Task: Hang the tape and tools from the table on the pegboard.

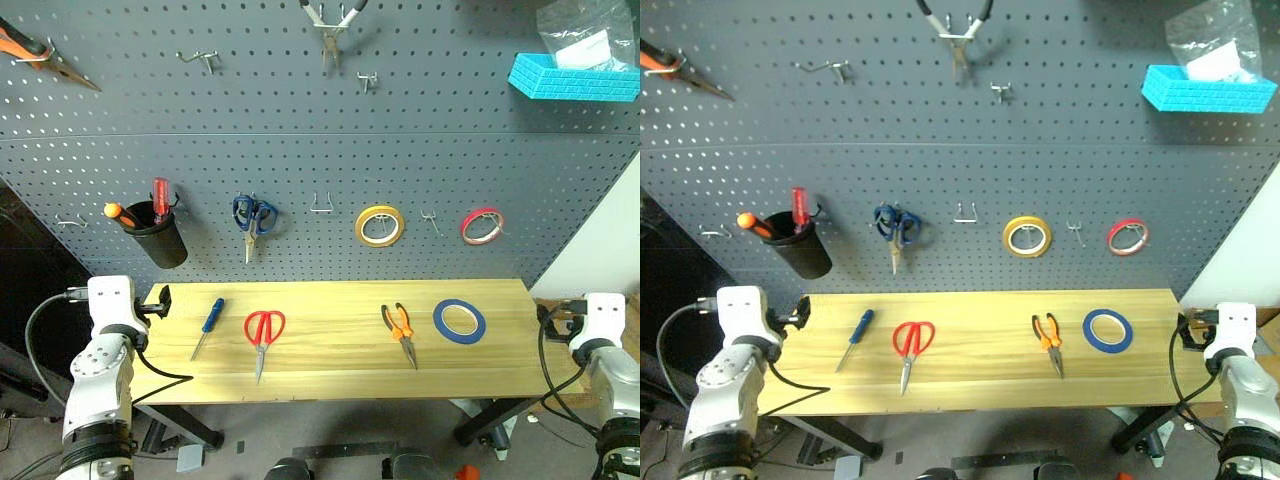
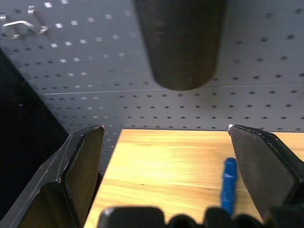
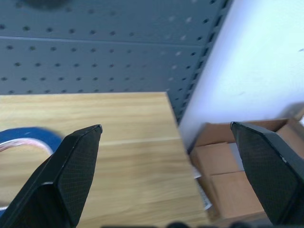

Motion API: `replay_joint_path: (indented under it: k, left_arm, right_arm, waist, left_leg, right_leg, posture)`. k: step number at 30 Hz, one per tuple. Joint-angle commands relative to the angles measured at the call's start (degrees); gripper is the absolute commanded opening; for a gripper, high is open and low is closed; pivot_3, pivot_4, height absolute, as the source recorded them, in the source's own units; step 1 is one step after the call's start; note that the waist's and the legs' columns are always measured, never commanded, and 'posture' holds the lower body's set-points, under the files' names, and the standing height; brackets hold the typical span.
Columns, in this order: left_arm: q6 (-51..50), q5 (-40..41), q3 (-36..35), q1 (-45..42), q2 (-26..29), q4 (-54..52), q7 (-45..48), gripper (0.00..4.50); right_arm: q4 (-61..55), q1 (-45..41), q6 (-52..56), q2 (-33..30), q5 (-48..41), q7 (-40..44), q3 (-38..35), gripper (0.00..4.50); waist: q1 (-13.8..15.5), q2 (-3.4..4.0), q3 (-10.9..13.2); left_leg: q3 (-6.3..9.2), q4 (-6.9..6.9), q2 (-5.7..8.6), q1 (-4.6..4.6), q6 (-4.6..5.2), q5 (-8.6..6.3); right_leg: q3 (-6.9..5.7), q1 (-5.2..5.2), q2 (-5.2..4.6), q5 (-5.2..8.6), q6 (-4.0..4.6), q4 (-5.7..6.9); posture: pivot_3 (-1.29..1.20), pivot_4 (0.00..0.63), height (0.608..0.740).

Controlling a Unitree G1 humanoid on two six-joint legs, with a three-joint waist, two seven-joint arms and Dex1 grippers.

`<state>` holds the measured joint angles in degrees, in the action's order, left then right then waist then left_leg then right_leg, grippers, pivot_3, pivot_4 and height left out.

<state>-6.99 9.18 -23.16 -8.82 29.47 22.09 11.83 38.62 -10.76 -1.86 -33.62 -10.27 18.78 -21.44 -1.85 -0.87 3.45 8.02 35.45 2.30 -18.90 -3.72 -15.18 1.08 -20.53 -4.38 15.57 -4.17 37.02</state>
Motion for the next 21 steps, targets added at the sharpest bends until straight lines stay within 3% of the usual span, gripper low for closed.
replay_joint_path:
  k: [1, 6, 15, 18, 21]
  left_arm:
    - [1.88, 0.96, -1.38, 0.03, 0.76, -2.14, 0.29, 4.48]
    - [-0.97, 1.57, -1.69, 0.94, 0.01, -4.03, -0.71, 4.48]
    - [-15.42, 6.11, -0.58, 5.05, -2.41, -15.03, 0.13, 4.48]
    - [-7.99, 4.49, 0.97, 5.75, -3.70, -18.02, 1.53, 4.48]
    - [-7.00, 3.79, 4.05, 6.02, -4.01, -20.97, 3.79, 4.48]
  right_arm:
    - [-0.34, -1.37, -1.73, -1.04, -0.65, 0.38, -1.03, 4.50]
    - [-1.95, -0.78, -0.87, -0.40, -1.33, 3.35, 0.11, 4.50]
    - [-12.84, 3.95, 1.87, 0.83, -0.07, 6.55, 3.39, 4.50]
    - [-19.19, 6.05, 4.31, 0.58, 0.19, 7.65, 5.15, 4.50]
    - [-26.16, 7.97, 8.74, 0.58, -0.85, 9.37, 6.91, 4.50]
  waist:
    - [0.00, 0.00, 0.00]
    - [-0.02, 0.00, 0.00]
    - [-0.02, -0.02, 0.32]
    - [0.01, -0.02, 0.79]
    - [0.05, 0.00, 1.43]
  left_leg:
    - [0.00, 0.00, 0.00, 0.00, 0.00, 0.00]
    - [-0.05, 0.00, 0.00, 0.01, 0.01, 0.00]
    - [-0.04, 0.00, -0.02, 0.00, 0.03, -0.02]
    - [-0.04, 0.02, -0.02, 0.00, 0.03, -0.02]
    - [-0.04, 0.02, -0.03, -0.02, 0.02, -0.03]
  right_leg:
    - [0.01, 0.00, 0.00, 0.00, 0.00, 0.00]
    - [0.04, 0.01, 0.00, 0.00, -0.01, 0.01]
    - [0.04, 0.00, 0.00, 0.01, -0.03, 0.00]
    - [0.03, 0.01, 0.00, 0.01, -0.03, 0.02]
    - [0.02, 0.01, 0.00, 0.01, -0.03, -0.01]
  posture:
    - [-0.02, 0.009, 0.740]
    - [-0.02, 0.015, 0.740]
    - [-0.03, 0.052, 0.740]
    - [-0.04, 0.078, 0.740]
    - [-0.05, 0.101, 0.740]
